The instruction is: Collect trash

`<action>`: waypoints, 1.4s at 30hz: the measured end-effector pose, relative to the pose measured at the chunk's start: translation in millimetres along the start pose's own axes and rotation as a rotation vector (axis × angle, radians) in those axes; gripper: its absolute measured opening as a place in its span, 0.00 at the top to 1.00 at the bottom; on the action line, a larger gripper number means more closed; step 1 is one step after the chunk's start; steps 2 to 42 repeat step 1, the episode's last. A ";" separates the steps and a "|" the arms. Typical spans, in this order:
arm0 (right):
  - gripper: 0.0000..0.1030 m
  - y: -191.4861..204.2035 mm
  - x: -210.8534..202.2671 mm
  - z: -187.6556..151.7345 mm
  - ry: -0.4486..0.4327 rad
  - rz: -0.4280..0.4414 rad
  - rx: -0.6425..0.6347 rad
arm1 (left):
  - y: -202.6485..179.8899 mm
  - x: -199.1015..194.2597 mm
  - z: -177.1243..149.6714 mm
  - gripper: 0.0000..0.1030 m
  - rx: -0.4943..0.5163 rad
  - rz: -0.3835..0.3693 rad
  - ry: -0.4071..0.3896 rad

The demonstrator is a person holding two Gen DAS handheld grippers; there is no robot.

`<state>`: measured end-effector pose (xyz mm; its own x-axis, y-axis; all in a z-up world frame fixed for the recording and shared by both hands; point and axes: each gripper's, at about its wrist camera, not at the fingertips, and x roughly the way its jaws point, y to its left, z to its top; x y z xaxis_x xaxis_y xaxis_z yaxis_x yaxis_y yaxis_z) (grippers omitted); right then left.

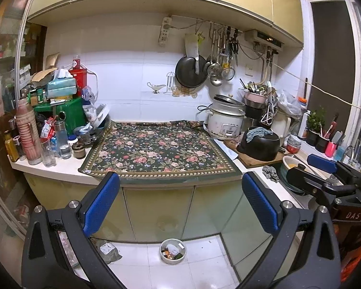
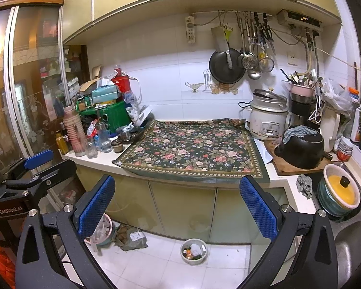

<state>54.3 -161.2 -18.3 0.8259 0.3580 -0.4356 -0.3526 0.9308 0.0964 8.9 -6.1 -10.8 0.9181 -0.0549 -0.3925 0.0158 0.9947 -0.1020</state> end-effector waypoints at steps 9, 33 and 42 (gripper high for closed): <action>0.00 -1.9 4.4 1.8 0.001 0.003 -0.001 | 0.2 5.2 1.3 0.01 -0.002 0.005 0.003; 0.00 -1.9 4.4 1.8 0.001 0.003 -0.001 | 0.2 5.2 1.3 0.01 -0.002 0.005 0.003; 0.00 -1.9 4.4 1.8 0.001 0.003 -0.001 | 0.2 5.2 1.3 0.01 -0.002 0.005 0.003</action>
